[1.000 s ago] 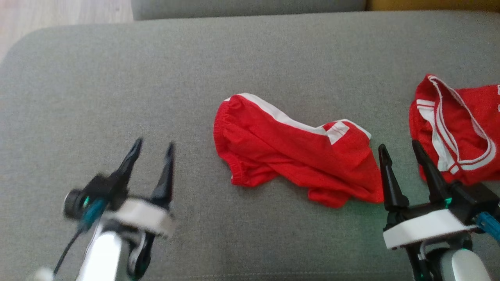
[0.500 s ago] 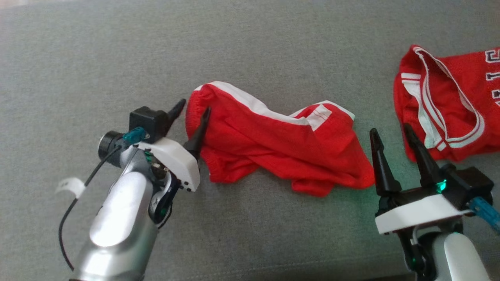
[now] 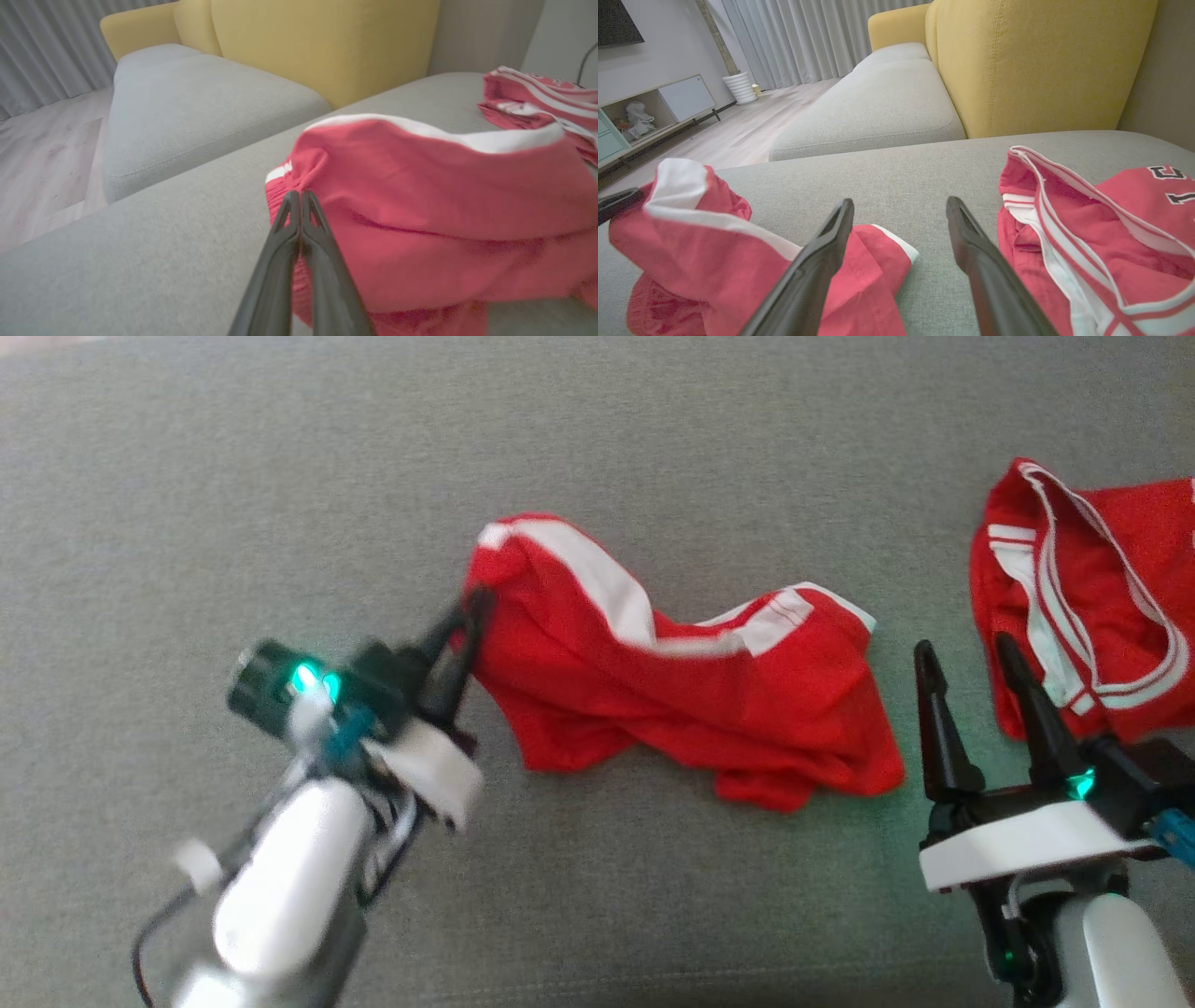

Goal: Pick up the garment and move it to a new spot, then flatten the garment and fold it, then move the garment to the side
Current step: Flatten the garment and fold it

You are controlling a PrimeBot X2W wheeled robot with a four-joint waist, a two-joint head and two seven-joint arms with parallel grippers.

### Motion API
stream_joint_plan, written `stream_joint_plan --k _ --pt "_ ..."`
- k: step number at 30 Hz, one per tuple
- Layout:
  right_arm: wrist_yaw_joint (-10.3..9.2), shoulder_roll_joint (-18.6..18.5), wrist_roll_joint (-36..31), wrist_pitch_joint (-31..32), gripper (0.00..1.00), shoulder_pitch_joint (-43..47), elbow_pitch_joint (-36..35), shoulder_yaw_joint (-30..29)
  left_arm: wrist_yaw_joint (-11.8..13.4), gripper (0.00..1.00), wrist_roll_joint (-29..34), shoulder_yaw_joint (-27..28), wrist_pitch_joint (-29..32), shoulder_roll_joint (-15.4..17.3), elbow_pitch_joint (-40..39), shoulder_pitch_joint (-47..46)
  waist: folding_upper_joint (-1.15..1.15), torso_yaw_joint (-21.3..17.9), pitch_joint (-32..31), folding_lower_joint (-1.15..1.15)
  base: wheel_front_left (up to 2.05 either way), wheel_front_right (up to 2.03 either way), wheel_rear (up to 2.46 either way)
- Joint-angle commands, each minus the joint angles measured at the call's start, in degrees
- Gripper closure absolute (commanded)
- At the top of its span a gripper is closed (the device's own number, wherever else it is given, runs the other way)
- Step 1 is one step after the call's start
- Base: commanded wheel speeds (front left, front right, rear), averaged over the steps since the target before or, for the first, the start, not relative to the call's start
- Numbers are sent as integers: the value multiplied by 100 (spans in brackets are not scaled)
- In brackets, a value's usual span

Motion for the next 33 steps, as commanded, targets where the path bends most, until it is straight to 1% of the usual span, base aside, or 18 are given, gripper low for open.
stream_joint_plan --k 1,3,6,10,16,17,18,19,22,23,28,33 --pt "39 -26 47 -6 0 -73 -183 68 20 100 94 25 -69 170 -329 211 0 89 -33 0 0 0 0" --pt "39 -26 62 23 0 -61 -199 50 10 100 182 -147 -105 232 -527 492 0 136 -38 0 0 0 0" --pt "39 -26 65 56 0 -72 -216 47 8 100 202 -260 -110 265 -594 735 0 163 -31 0 0 0 0" --pt "39 -26 80 95 0 -116 -230 75 76 100 95 -314 -56 218 -393 1053 0 166 -19 0 0 0 0" --pt "39 -26 129 127 0 -92 -223 55 275 100 -184 -146 -80 43 -1 1199 0 153 -32 0 0 0 0" --pt "39 -26 133 133 0 -84 -220 49 304 90 -248 -99 -95 5 34 1204 0 154 -38 0 0 0 0" --pt "39 -26 138 139 0 -76 -216 43 346 54 -311 -44 -115 -33 47 1209 0 158 -50 0 0 0 0" --pt "39 -26 133 144 0 -68 -213 37 381 0 -358 0 -138 -60 42 1215 0 165 -68 0 0 0 0" --pt "39 -26 108 159 0 -63 -237 39 482 0 -501 149 -194 -87 -15 1282 0 183 -136 0 0 0 0" --pt "39 -26 94 169 0 -58 -251 38 573 0 -602 277 -208 -67 -41 1363 0 207 -206 0 0 0 0" --pt "39 -26 20 189 0 -30 -307 40 840 0 -861 692 -260 36 -230 1579 0 283 -380 0 0 0 0" --pt "39 -26 -98 245 0 26 -395 36 985 0 -1098 1037 -310 110 -579 1758 0 361 -564 0 0 0 0"
